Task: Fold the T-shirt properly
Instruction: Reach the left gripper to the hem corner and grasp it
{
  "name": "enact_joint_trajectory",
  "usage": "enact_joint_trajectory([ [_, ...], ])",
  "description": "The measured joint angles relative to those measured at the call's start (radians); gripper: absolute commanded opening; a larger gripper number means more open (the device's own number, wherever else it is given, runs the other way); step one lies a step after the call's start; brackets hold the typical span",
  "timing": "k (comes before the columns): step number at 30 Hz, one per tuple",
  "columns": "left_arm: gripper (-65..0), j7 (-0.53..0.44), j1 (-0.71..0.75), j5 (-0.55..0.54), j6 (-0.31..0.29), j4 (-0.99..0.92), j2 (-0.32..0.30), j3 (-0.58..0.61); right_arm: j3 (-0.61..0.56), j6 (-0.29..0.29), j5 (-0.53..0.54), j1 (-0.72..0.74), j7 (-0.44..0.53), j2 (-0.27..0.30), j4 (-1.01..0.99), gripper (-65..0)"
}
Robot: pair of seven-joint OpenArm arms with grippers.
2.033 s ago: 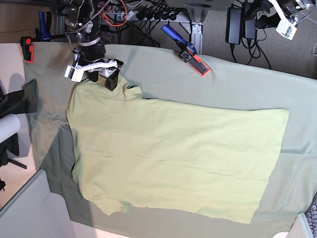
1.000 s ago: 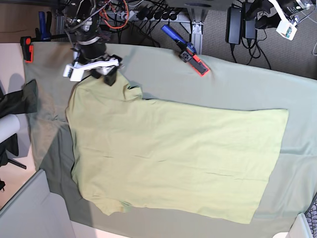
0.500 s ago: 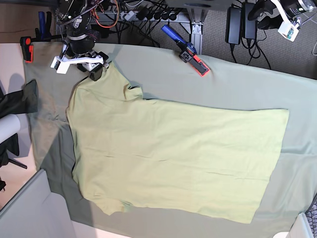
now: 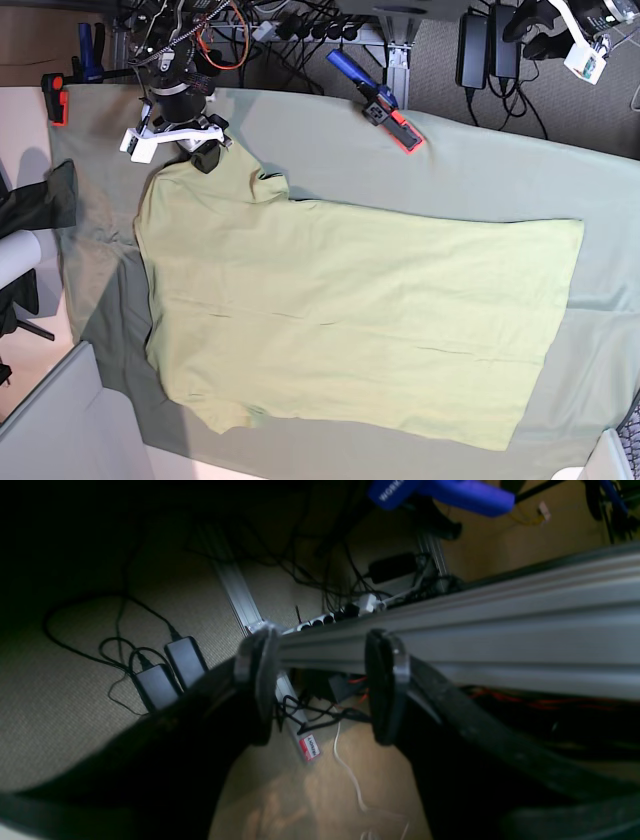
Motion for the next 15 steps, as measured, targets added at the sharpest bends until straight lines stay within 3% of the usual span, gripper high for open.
enact_joint_trajectory([
  [7, -33.2, 0.004, -0.003, -0.168, 0.0, 0.0, -0.01, -0.149, 0.0, 0.005, -0.036, -0.002, 0.011, 0.001, 0.0, -65.0],
  [13, -32.5, 0.004, -0.085, -0.171, -0.002, 0.0, -0.044, -0.187, 0.0, 0.005, -0.038, -0.002, 0.012, 0.0, 0.0, -65.0],
  [15, -27.6, 0.007, -0.124, -0.169, -0.002, 0.0, -0.054, -0.185, -0.001, 0.005, -0.038, -0.002, 0.015, 0.001, 0.0, -65.0],
])
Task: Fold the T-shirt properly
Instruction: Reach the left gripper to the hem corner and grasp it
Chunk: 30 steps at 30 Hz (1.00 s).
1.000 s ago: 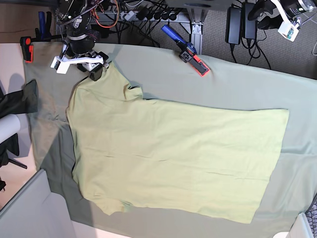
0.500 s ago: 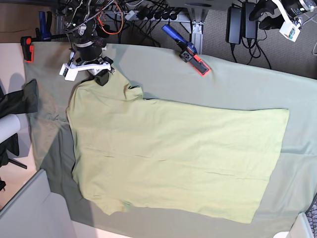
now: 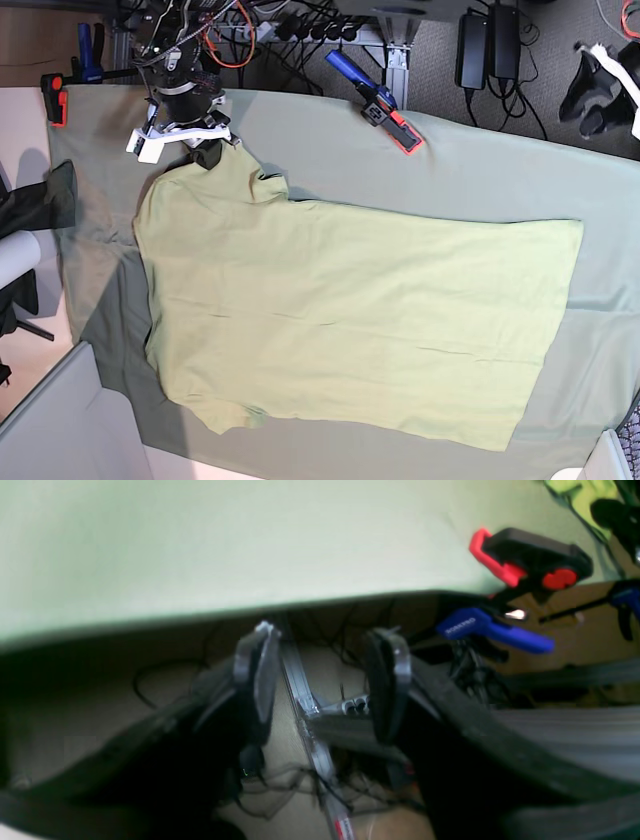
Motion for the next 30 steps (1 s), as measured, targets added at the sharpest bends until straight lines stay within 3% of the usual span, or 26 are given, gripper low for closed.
enact_joint_trajectory([
  [6, -25.4, -0.001, -0.124, 0.085, 0.0, -0.002, -0.033, 0.001, 0.0, 0.01, -0.005, 0.0, 0.011, 0.0, 0.0, -65.0],
  [10, -25.4, 0.004, -0.19, 0.084, -0.002, -0.035, -0.03, 0.012, 0.0, 0.016, -0.005, 0.003, 0.014, 0.0, 0.0, -65.0],
  [23, -25.4, 0.007, -0.5, 0.089, -0.003, -0.39, -0.027, 0.076, 0.0, 0.02, -0.031, 0.006, 0.015, 0.0, -0.002, -65.0],
  [30, -25.4, -0.005, -0.547, 0.103, -0.003, -0.462, -0.021, 0.079, 0.0, 0.02, -0.035, 0.006, 0.015, 0.0, -0.002, -65.0],
])
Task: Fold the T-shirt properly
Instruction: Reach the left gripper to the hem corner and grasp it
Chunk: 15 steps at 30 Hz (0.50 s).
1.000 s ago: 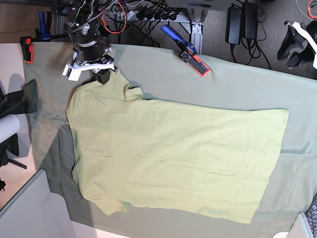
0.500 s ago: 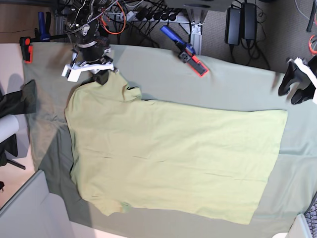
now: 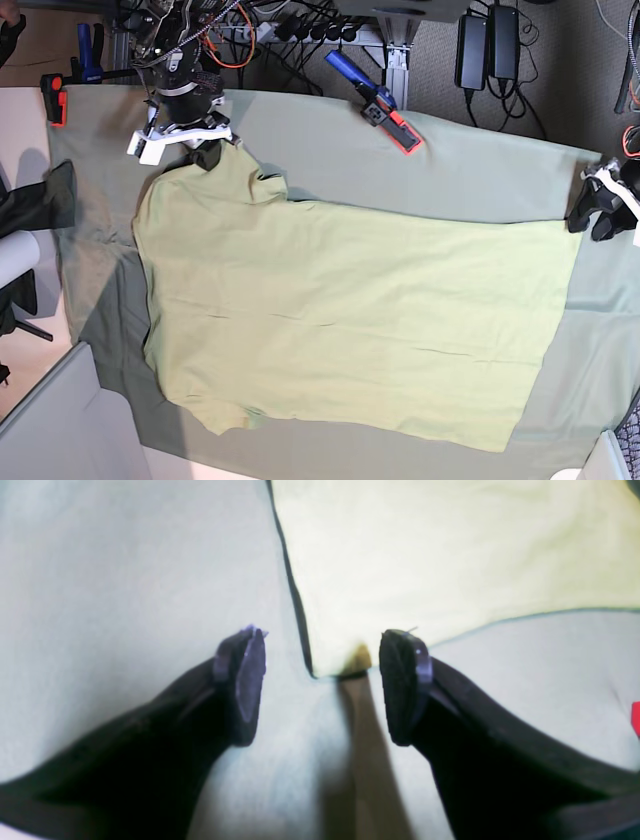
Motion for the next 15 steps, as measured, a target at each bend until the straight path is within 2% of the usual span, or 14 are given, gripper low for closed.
enact_joint_trajectory([
  [7, -25.4, -0.038, -0.008, 0.03, -0.003, 0.0, 0.037, 0.064, 0.0, 0.002, -0.003, 0.0, 0.003, 0.0, 0.0, -65.0],
  [13, -25.4, -0.052, -0.025, 0.051, -0.002, 0.0, 0.081, 0.074, 0.0, 0.002, -0.003, 0.0, 0.003, 0.0, 0.0, -65.0],
  [15, -25.4, -0.052, -0.034, 0.052, 0.021, 0.0, 0.089, 0.076, 0.0, 0.002, -0.003, 0.0, 0.003, 0.0, 0.0, -65.0],
])
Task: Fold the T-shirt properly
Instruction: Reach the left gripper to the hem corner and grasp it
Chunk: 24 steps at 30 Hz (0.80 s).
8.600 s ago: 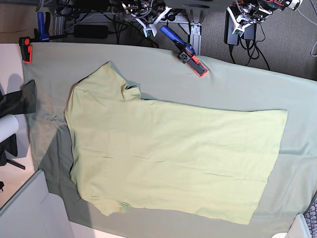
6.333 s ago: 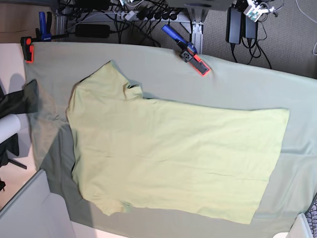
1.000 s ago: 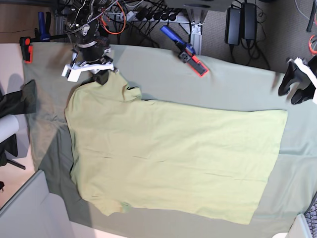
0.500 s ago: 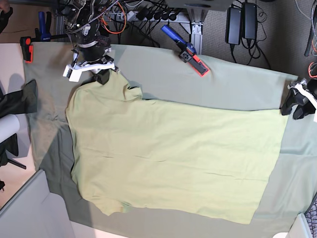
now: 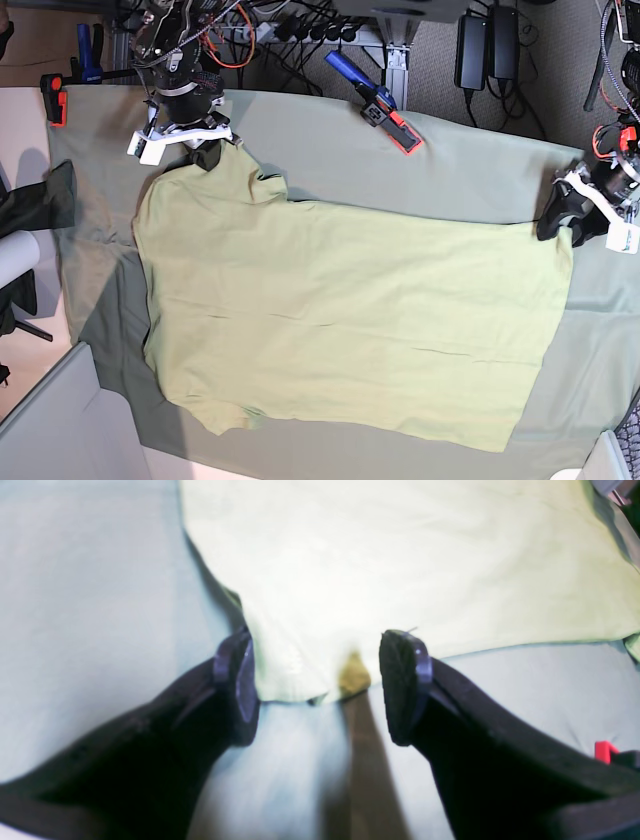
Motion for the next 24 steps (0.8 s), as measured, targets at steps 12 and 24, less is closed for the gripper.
enact_joint_trajectory([
  [12, -58.4, 0.021, -0.039, 0.038, 0.032, -0.001, 0.02, 0.012, 0.0, 0.0, -0.003, 0.0, 0.0, 0.003, 0.0, -65.0],
  [24, -65.0, -0.004, -0.039, 0.087, -0.009, -0.002, 0.022, 0.013, 0.0, 0.042, -0.064, 0.0, 0.005, 0.026, 0.0, -65.0],
])
